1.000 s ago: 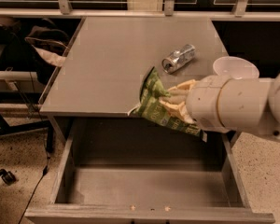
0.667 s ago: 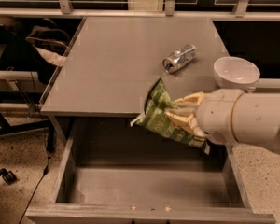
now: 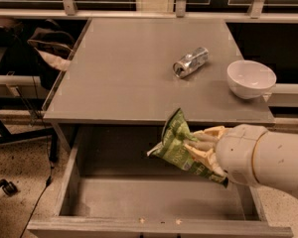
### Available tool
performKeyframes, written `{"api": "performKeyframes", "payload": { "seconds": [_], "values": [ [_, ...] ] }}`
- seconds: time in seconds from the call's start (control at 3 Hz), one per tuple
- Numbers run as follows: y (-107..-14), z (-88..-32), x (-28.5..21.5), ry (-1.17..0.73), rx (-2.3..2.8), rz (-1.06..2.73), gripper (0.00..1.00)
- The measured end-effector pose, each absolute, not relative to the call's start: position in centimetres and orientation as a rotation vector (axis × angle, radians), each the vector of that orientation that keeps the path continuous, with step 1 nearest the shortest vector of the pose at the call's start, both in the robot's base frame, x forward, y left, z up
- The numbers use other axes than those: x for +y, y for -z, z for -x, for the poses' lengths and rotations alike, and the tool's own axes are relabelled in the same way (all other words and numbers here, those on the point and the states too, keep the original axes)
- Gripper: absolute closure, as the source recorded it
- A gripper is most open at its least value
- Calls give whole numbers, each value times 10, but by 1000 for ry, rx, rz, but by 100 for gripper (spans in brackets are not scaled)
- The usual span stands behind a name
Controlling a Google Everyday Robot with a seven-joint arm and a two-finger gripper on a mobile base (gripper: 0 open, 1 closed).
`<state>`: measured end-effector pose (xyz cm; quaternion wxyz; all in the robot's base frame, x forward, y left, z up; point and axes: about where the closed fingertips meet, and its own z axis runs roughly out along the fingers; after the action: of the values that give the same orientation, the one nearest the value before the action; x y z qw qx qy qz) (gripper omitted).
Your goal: Place green jalapeno chip bag into top drawer
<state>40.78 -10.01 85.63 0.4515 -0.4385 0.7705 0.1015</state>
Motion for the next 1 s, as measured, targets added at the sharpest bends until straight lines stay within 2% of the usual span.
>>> {"api": "performKeyframes", "payload": {
  "seconds": [0.33,1.0],
  "values": [
    [-817,-413,-104,-141,1994,1025,100],
    [-801,-417,-105,-150,1993,1006,100]
  ]
}}
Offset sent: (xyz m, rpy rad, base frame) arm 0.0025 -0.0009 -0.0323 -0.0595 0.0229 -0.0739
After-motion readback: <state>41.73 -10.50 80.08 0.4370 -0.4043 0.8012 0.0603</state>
